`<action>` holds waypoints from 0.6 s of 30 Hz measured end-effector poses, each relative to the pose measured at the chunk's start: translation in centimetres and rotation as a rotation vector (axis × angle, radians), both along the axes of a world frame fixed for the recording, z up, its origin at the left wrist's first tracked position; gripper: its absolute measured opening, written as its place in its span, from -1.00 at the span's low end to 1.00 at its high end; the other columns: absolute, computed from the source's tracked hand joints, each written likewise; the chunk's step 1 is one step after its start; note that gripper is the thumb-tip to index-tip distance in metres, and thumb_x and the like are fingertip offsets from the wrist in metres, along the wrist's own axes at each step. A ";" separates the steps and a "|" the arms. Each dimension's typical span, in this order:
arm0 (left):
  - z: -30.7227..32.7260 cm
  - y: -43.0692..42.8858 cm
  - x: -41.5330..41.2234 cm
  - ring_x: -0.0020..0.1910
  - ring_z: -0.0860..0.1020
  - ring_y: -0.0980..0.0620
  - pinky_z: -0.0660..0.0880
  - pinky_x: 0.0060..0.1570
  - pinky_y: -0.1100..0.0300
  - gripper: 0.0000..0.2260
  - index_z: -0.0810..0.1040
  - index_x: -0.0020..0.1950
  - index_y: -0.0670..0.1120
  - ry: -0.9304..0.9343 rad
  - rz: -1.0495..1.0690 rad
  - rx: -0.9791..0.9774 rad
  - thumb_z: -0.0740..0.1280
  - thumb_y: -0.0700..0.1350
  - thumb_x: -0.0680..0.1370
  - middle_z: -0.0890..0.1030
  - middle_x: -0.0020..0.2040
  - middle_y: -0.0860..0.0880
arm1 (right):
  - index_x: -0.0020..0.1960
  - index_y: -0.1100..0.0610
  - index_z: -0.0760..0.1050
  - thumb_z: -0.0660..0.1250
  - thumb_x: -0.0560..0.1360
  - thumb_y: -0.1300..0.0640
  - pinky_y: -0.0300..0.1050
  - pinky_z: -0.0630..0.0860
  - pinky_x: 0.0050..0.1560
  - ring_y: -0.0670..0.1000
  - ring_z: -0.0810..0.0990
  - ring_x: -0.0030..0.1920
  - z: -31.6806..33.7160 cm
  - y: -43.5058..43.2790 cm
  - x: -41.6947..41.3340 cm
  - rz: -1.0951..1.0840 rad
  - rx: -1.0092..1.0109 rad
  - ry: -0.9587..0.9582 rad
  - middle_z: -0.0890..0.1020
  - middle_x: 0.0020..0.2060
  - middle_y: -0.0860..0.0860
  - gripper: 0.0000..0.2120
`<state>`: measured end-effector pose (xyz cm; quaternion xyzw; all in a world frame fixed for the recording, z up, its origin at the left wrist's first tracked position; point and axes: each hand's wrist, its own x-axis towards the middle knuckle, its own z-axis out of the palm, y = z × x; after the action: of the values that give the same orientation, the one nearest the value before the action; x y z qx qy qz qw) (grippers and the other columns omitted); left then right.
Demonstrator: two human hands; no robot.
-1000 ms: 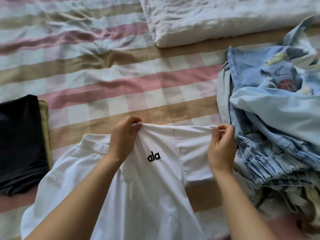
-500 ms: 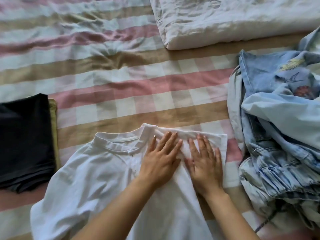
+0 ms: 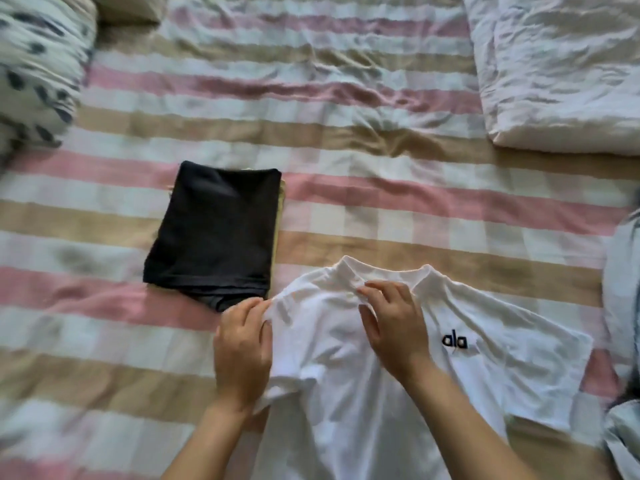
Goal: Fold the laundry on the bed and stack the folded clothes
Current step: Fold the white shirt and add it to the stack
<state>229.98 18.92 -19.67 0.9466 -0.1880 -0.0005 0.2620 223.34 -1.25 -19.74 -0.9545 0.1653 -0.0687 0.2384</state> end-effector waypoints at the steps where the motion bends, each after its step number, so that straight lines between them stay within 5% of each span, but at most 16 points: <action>1: -0.1 2.1 0.2 -0.05 0.51 -0.23 0.37 -0.01 0.05 -0.66 0.58 0.04 -0.28 0.034 0.086 0.004 0.12 -0.11 0.50 0.58 -0.02 -0.23 | 0.14 0.13 0.55 0.34 0.46 0.18 0.07 0.44 0.07 0.18 0.51 0.11 -0.3 1.1 1.6 -0.006 0.018 0.080 0.59 0.08 0.07 -0.74; 5: -0.8 5.6 0.5 -0.11 0.51 -0.12 0.32 -0.19 0.16 -0.86 0.51 0.03 -0.19 0.336 0.429 -0.158 0.24 -0.15 0.57 0.54 -0.13 -0.08 | 0.26 0.03 0.38 0.24 0.51 -0.07 0.02 0.30 0.13 0.12 0.34 0.21 -1.7 3.0 6.0 -0.159 -0.055 0.280 0.47 0.19 0.04 -0.64; 8: -1.3 4.6 1.3 -0.11 0.55 -0.06 0.38 -0.16 0.15 -0.71 0.50 0.13 -0.16 0.548 0.531 -0.274 0.31 0.00 0.52 0.59 -0.17 -0.04 | 0.29 0.04 0.36 0.28 0.48 -0.11 0.06 0.29 0.15 0.13 0.35 0.24 -2.3 3.4 7.5 -0.241 -0.043 0.279 0.46 0.21 0.06 -0.56; 11: -1.4 3.7 1.8 -0.18 0.57 0.02 0.47 -0.20 0.25 -0.64 0.49 0.20 -0.24 0.643 0.613 -0.429 0.41 -0.14 0.46 0.62 -0.20 -0.06 | 0.25 0.03 0.42 0.29 0.48 -0.09 0.07 0.29 0.14 0.14 0.35 0.22 -2.7 2.9 7.6 -0.286 -0.055 0.288 0.47 0.18 0.08 -0.61; 14: -1.1 4.2 0.7 -0.26 0.59 0.13 0.51 -0.27 0.41 -0.89 0.62 -0.08 -0.09 0.506 0.716 -0.640 0.41 -0.26 0.45 0.66 -0.23 0.00 | -0.01 0.03 0.56 0.37 0.44 -0.02 0.00 0.27 0.00 0.14 0.43 0.10 -2.9 1.9 7.4 -0.291 0.017 0.150 0.59 -0.01 0.02 -0.82; 18: -0.4 5.0 -0.8 -0.21 0.60 0.21 0.53 -0.13 0.34 -0.83 0.63 -0.13 0.06 0.210 0.801 -0.763 0.39 -0.23 0.47 0.65 -0.18 0.14 | -0.22 0.07 0.58 0.42 0.39 0.11 -0.06 0.19 -0.10 0.15 0.50 -0.04 -2.6 1.1 7.9 -0.298 0.103 -0.010 0.64 -0.21 0.02 -0.94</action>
<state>229.18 23.90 -20.09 0.7771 0.2262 0.0727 0.5828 231.23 -0.16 -22.37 -0.9055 0.3073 -0.0996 0.2752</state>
